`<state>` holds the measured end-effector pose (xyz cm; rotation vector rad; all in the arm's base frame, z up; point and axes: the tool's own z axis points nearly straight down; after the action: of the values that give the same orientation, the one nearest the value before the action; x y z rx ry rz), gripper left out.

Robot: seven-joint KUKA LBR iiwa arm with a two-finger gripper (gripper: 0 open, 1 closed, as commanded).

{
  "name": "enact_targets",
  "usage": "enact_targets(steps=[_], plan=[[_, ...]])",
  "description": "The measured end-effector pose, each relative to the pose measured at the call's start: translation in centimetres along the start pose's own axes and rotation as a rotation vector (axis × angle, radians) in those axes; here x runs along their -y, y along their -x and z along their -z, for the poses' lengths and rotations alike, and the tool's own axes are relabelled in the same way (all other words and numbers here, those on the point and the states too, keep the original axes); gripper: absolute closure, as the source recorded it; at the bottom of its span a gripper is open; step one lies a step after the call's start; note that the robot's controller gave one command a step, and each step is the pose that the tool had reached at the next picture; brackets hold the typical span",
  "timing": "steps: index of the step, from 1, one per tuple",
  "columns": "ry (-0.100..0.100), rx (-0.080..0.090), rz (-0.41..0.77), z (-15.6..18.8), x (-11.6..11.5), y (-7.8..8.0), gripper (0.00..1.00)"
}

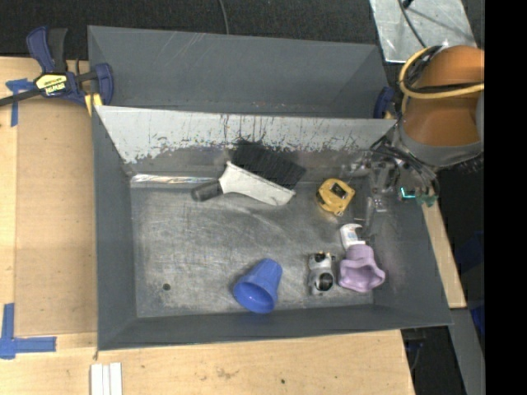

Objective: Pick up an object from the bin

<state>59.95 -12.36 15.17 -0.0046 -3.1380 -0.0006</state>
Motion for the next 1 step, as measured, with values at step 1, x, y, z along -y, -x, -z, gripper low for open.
enact_targets(steps=[1], plan=[[-0.001,0.007,0.002,0.40,-0.03,0.18,0.00]])
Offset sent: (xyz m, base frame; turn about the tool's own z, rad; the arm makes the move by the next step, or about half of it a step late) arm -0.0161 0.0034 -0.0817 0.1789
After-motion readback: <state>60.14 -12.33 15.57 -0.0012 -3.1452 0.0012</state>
